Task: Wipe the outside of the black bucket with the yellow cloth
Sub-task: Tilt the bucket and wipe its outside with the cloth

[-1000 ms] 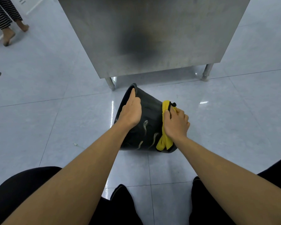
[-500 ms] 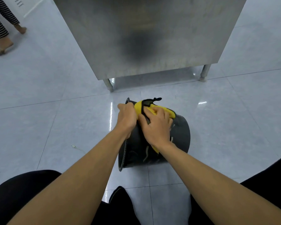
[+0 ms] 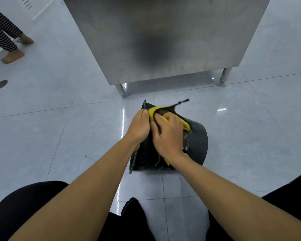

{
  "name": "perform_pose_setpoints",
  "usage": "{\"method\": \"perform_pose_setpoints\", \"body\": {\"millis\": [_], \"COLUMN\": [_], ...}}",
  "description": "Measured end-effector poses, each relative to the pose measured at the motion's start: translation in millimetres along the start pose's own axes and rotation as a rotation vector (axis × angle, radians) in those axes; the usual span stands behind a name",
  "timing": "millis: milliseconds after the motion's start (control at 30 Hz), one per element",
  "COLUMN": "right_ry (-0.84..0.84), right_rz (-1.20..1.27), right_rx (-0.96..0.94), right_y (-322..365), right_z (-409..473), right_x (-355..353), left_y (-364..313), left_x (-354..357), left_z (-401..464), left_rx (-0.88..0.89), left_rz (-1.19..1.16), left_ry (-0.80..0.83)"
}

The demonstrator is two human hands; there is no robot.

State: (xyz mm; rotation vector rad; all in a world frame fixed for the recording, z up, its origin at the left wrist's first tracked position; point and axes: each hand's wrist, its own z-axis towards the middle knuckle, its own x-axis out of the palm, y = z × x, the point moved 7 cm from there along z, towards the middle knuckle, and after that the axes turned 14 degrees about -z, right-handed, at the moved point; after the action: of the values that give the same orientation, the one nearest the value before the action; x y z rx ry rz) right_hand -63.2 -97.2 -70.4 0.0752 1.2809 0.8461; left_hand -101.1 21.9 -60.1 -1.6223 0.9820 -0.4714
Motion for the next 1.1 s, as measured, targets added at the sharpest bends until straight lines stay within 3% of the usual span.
{"method": "perform_pose_setpoints", "body": {"millis": [67, 167, 267, 433, 533, 667, 800, 900, 967, 1100], "right_ry": [-0.016, -0.028, -0.001, 0.017, 0.127, 0.128, -0.029, -0.019, 0.015, 0.218], "right_rz": [0.052, 0.012, -0.06, -0.129, -0.142, -0.117, 0.047, 0.069, -0.024, -0.128], "right_rx": [-0.097, -0.098, 0.079, 0.456, 0.604, 0.523, 0.162, -0.034, 0.0, 0.301], "right_y": [16, -1, -38, -99, -109, -88, -29, -5, -21, -88], "right_z": [-8, -10, -9, -14, -13, -14, -7, -6, -2, 0], "right_x": [0, -1, -1, -1, 6, 8, -3, -4, -1, 11], "left_y": [0, 5, 11, -3, 2, 6, -6, -4, 0, 1], "left_x": [2, 3, 0, 7, 14, 10, 11, 12, 12, 9], "left_z": [2, 1, 0, 1, -5, -9, -9, -9, -9, -10], "left_rx": [-0.003, -0.075, -0.189, -0.05, -0.046, -0.076, 0.032, 0.025, -0.024, -0.058], "left_rz": [-0.044, -0.096, -0.178, -0.096, -0.005, -0.001, -0.022, -0.063, -0.094, -0.081], "left_ry": [-0.021, -0.059, -0.119, -0.059, 0.016, -0.005, -0.034, -0.068, -0.088, -0.111]}}
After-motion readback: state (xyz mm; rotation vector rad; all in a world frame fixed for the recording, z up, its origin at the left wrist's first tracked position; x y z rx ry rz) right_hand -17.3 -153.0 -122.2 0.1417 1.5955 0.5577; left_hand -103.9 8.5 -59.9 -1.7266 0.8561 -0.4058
